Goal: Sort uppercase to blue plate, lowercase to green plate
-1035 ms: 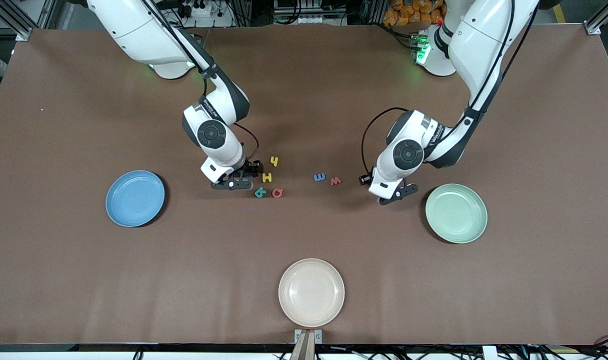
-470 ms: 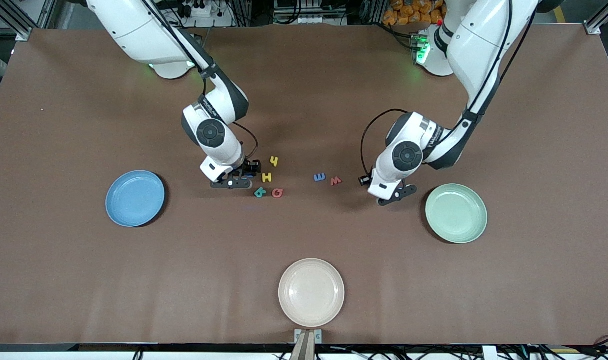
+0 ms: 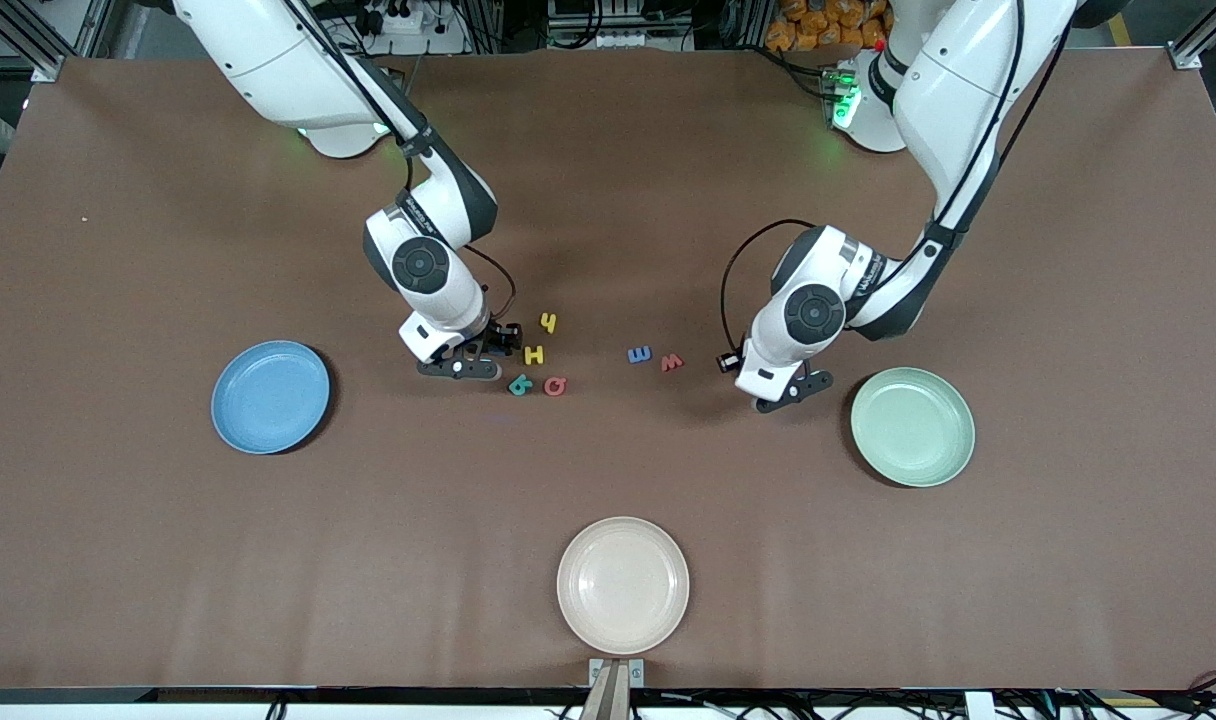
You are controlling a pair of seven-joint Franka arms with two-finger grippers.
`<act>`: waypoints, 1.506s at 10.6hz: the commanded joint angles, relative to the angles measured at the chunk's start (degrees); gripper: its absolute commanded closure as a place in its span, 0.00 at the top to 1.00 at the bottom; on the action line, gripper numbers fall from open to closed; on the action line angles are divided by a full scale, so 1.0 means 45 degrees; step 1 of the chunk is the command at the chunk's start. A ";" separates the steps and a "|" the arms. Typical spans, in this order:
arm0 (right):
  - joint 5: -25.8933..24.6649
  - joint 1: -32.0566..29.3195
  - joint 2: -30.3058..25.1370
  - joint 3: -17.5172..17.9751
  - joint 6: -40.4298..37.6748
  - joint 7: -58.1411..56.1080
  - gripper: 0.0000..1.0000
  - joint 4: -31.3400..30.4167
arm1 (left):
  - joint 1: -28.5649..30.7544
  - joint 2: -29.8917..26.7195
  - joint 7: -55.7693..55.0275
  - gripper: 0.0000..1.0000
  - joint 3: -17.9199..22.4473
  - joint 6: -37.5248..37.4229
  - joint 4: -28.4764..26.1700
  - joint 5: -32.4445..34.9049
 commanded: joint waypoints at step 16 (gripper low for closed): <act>-0.0732 -0.0149 0.0041 0.0498 0.0635 0.0901 0.52 -0.0266 | 0.2460 -0.1099 0.2597 0.00 -0.0041 -0.3914 0.2981 0.0377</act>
